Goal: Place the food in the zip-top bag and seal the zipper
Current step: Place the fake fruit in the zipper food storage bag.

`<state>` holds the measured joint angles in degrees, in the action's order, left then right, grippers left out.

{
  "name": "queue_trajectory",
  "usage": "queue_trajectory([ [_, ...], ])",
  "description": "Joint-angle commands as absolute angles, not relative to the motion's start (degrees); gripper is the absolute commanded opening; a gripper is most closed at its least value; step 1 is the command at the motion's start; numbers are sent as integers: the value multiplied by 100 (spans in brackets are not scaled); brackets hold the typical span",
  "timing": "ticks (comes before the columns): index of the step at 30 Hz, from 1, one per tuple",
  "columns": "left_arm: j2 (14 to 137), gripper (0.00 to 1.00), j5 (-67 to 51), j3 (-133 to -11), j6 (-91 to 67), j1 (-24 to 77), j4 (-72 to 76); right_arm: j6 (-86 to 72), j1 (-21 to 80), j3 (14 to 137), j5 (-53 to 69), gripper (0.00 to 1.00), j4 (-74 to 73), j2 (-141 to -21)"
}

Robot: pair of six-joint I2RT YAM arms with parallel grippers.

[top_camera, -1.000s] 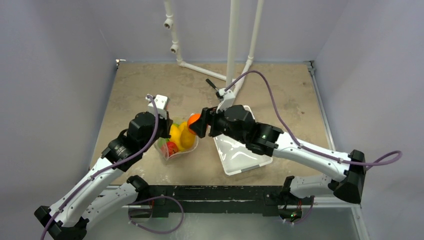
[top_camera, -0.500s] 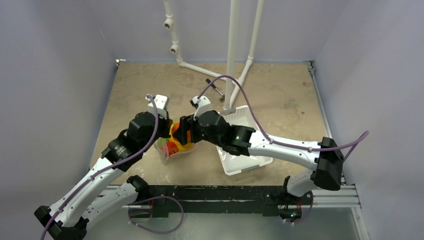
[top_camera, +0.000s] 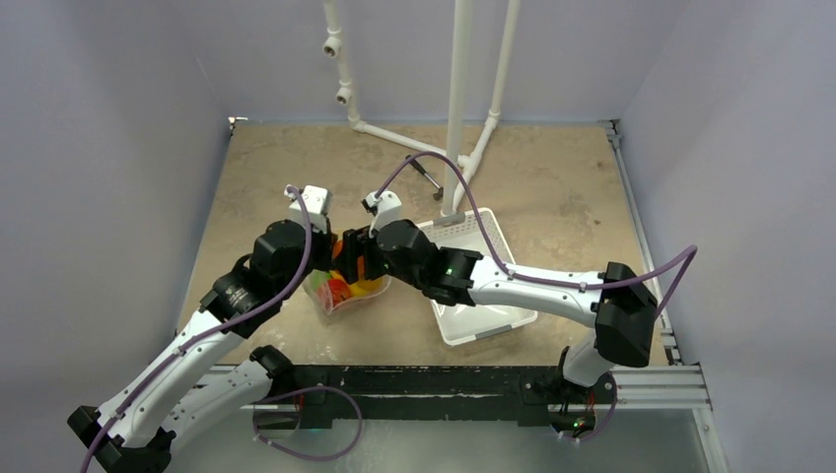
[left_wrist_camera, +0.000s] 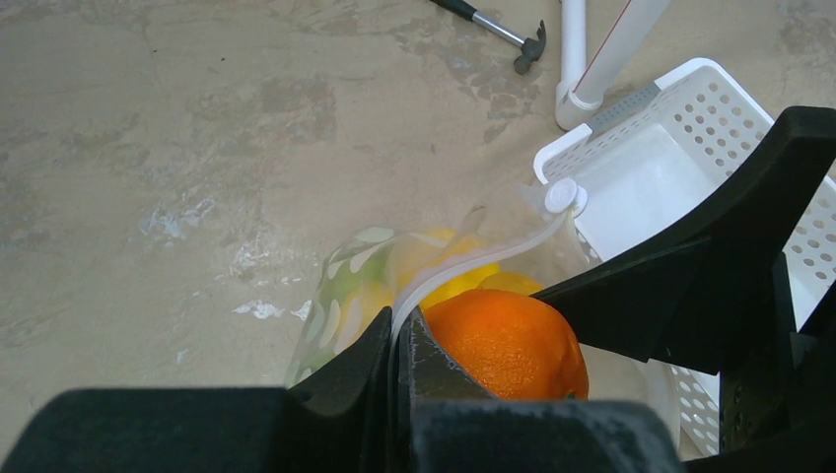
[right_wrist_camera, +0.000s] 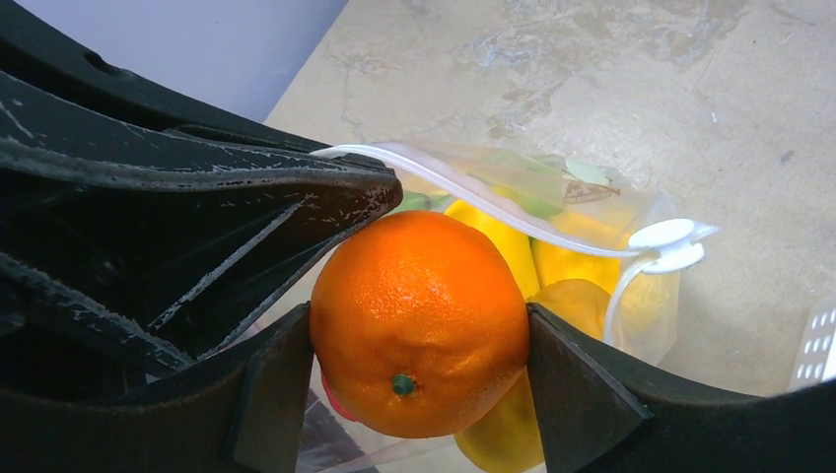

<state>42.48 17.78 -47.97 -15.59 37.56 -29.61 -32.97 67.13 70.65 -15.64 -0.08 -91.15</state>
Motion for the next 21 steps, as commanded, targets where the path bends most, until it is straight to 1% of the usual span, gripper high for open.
queue_trajectory([
  [1,4236,0,1806,-4791,-1627,3766,-2729,-3131,6766,7128,-1741,74,752,-9049],
  [3,4236,0,1810,-4795,-1630,3765,-2729,-3099,6781,7116,-1770,83,764,-9053],
  [5,4236,0,1819,-4790,-1626,3765,-2734,-3077,6792,7119,-1796,94,741,-9035],
  [6,4232,0,1819,-4791,-1627,3762,-2733,-3076,6800,7113,-1813,98,730,-9017],
  [12,4254,0,1828,-4792,-1631,3766,-2746,-3125,6850,7080,-1991,99,653,-8748],
  [21,4271,0,1837,-4790,-1626,3769,-2742,-3378,6894,6906,-1996,98,269,-7903],
])
